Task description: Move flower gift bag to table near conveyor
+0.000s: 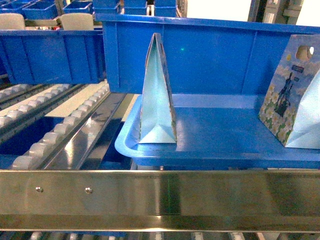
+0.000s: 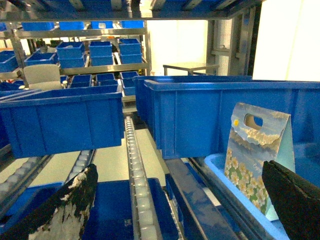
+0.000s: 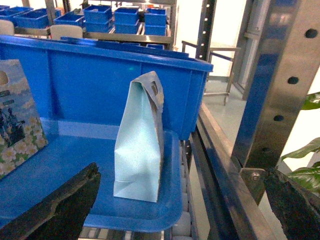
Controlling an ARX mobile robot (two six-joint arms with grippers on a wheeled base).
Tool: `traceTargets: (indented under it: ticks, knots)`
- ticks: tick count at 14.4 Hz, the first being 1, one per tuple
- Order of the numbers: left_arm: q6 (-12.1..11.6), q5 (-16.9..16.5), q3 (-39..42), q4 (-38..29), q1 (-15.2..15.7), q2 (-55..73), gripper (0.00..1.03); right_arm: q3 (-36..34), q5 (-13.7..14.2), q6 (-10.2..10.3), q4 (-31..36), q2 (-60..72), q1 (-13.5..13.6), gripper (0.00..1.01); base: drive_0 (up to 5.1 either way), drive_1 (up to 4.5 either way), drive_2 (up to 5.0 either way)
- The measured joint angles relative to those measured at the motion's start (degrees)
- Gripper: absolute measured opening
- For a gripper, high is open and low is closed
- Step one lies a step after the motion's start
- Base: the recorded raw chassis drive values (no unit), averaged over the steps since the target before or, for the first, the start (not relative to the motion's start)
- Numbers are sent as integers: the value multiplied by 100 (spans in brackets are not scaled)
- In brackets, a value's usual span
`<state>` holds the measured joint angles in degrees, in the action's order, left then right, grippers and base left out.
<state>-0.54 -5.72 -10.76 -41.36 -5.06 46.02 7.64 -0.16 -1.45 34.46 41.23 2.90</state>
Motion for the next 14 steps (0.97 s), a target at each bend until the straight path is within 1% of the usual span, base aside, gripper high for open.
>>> traceTargets:
  ticks: [2,6,7,8,9,11,12,13,14]
  knots:
    - [0,50,-168,-92,-153,293,98,92,0,-11,131,232,52,98,0,0,0]
    - [11,129,-446,-63,-376,662,98,304,-4,-15,142,555,131,98,0,0,0]
    - [17,234,-728,-2,-623,953,98,546,-7,-55,87,863,232,98,0,0,0]
    - [33,452,-1399,291,-1115,1287,98,1005,-7,-85,-22,1207,404,98,0,0,0]
    - [59,577,-2041,634,-1469,1650,98,1523,-15,-98,-79,1591,551,98,0,0,0]
    - [63,675,-2435,850,-1591,1996,98,1873,-11,-107,-142,1926,643,98,0,0,0]
    - [63,726,-2647,866,-1626,2197,98,2111,-13,-92,-258,2138,647,98,0,0,0]
    - [79,732,-2837,894,-1652,2369,98,2350,-31,-63,-413,2334,651,98,0,0,0]
    - [103,774,-3027,986,-1672,2535,98,2538,-28,-17,-361,2529,649,98,0,0,0]
